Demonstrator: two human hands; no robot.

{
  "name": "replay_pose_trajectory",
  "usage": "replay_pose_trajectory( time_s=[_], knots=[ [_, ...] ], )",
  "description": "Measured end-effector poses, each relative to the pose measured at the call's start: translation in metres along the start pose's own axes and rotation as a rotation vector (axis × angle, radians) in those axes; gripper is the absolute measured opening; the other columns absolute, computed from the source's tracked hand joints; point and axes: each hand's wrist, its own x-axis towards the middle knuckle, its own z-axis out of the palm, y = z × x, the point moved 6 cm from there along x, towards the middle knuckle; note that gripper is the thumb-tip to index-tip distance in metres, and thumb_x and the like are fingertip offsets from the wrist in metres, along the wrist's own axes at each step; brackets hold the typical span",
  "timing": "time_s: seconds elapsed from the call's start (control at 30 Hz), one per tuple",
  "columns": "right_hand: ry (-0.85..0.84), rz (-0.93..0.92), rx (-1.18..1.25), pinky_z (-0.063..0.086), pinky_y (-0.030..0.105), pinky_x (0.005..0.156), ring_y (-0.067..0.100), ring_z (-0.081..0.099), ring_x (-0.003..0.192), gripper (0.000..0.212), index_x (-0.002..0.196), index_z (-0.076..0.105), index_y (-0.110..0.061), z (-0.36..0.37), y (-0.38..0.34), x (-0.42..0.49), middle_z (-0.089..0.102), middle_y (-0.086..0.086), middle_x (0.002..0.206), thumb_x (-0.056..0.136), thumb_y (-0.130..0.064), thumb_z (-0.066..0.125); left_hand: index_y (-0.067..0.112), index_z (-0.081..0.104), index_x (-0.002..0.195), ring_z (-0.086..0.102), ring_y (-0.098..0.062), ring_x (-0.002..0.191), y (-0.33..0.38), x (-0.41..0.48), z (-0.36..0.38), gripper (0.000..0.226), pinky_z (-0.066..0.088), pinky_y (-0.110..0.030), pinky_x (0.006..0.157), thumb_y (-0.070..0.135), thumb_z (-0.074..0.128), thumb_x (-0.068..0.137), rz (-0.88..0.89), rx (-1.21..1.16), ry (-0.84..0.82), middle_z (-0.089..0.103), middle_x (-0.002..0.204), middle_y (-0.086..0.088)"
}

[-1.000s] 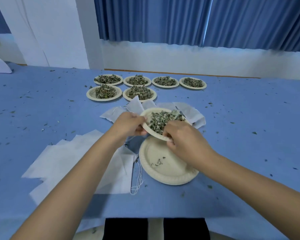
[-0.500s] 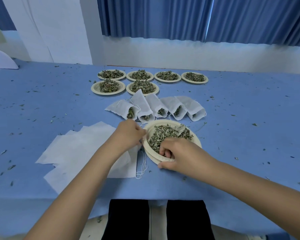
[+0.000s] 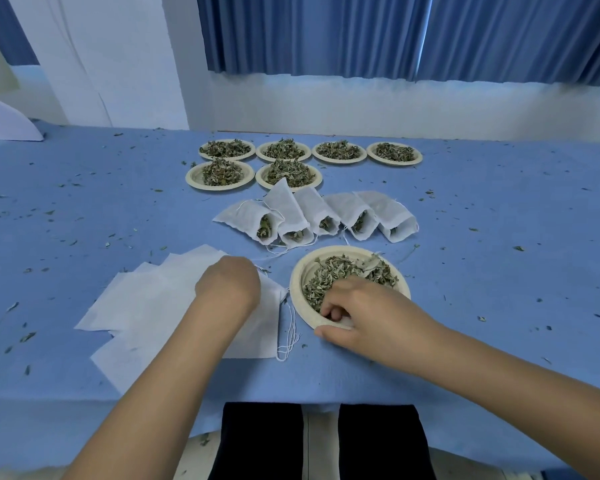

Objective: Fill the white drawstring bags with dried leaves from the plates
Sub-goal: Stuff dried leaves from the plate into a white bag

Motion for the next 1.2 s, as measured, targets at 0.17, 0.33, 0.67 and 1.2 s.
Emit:
replay_pose_trajectory(
  time_s=[0.17, 0.33, 0.67, 1.2],
  knots=[
    [0.340, 0.052, 0.509, 0.040, 0.010, 0.059, -0.002, 0.051, 0.058, 0.015, 0.075, 0.069, -0.018, -0.048, 0.007, 0.019, 0.064, -0.007, 0.068, 0.088, -0.024, 0.066, 0.010, 0.036, 0.067, 0.057, -0.031, 0.074, 0.021, -0.029, -0.054, 0.031, 0.031, -0.030, 0.051, -0.007, 0.051, 0.088, 0.128, -0.191, 0.575, 0.048, 0.074, -0.009],
    [0.292, 0.138, 1.089, 0.051, 0.025, 0.068, 0.017, 0.062, 0.071, 0.017, 0.088, 0.066, -0.002, -0.049, 0.045, 0.064, 0.066, 0.010, 0.082, 0.094, -0.016, 0.059, 0.005, 0.056, 0.077, 0.051, -0.029, 0.069, 0.068, -0.040, -0.078, 0.013, 0.034, -0.037, 0.057, 0.003, 0.060, 0.089, 0.545, -0.427, 0.829, 0.046, 0.078, -0.006],
    [0.271, 0.119, 1.221, 0.051, 0.022, 0.065, 0.016, 0.059, 0.062, 0.018, 0.080, 0.068, -0.005, -0.028, 0.104, 0.084, 0.066, 0.010, 0.072, 0.087, 0.008, 0.058, 0.009, 0.075, 0.080, 0.059, -0.012, 0.073, 0.077, 0.026, -0.071, 0.014, 0.045, -0.018, 0.068, 0.018, 0.069, 0.089, 0.836, -0.834, 0.554, 0.065, 0.086, -0.001],
    [0.368, 0.134, 0.804, 0.033, 0.017, 0.047, 0.004, 0.038, 0.041, 0.039, 0.059, 0.047, -0.013, -0.027, 0.088, 0.083, 0.043, -0.006, 0.048, 0.098, -0.014, 0.051, 0.013, 0.076, 0.096, 0.063, -0.001, 0.087, 0.083, 0.041, -0.053, 0.021, 0.046, -0.014, 0.078, 0.028, 0.061, 0.094, 0.848, -1.044, 0.473, 0.068, 0.096, 0.008]
  ],
)
